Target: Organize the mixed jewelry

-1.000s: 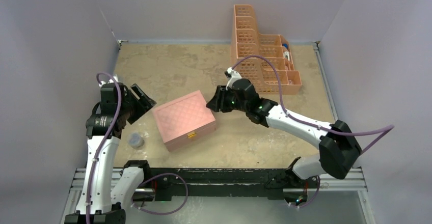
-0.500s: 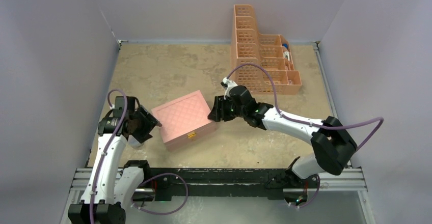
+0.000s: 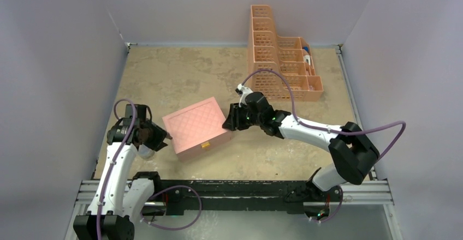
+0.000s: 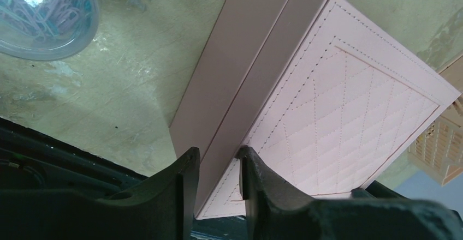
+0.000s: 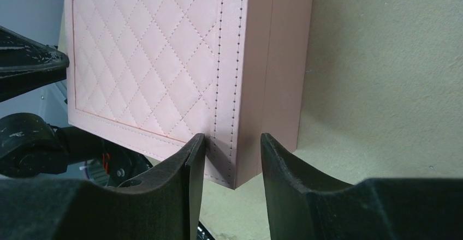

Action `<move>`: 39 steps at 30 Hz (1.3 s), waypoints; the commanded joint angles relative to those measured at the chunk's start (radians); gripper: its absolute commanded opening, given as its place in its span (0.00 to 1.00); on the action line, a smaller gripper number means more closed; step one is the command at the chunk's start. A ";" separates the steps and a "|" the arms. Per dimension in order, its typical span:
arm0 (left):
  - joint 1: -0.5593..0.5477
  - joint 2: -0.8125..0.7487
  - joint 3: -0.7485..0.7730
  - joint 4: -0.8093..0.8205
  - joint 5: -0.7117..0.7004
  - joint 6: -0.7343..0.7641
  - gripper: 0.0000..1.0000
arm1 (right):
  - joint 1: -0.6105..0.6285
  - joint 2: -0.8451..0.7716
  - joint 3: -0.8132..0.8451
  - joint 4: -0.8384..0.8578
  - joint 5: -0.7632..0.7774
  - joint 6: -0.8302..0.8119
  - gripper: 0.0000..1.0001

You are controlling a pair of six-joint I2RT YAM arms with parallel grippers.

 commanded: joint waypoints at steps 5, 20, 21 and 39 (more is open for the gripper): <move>0.006 0.109 0.010 -0.014 -0.073 -0.010 0.21 | 0.005 0.091 -0.059 -0.190 0.003 -0.036 0.42; -0.239 0.315 0.012 -0.116 -0.127 -0.136 0.21 | 0.005 0.149 -0.071 -0.214 0.017 0.019 0.38; -0.239 0.309 0.011 -0.116 -0.125 -0.138 0.21 | 0.005 0.155 -0.075 -0.210 0.018 0.024 0.38; -0.239 -0.055 0.507 -0.156 -0.302 0.274 0.58 | 0.001 -0.358 0.066 -0.249 0.413 -0.023 0.56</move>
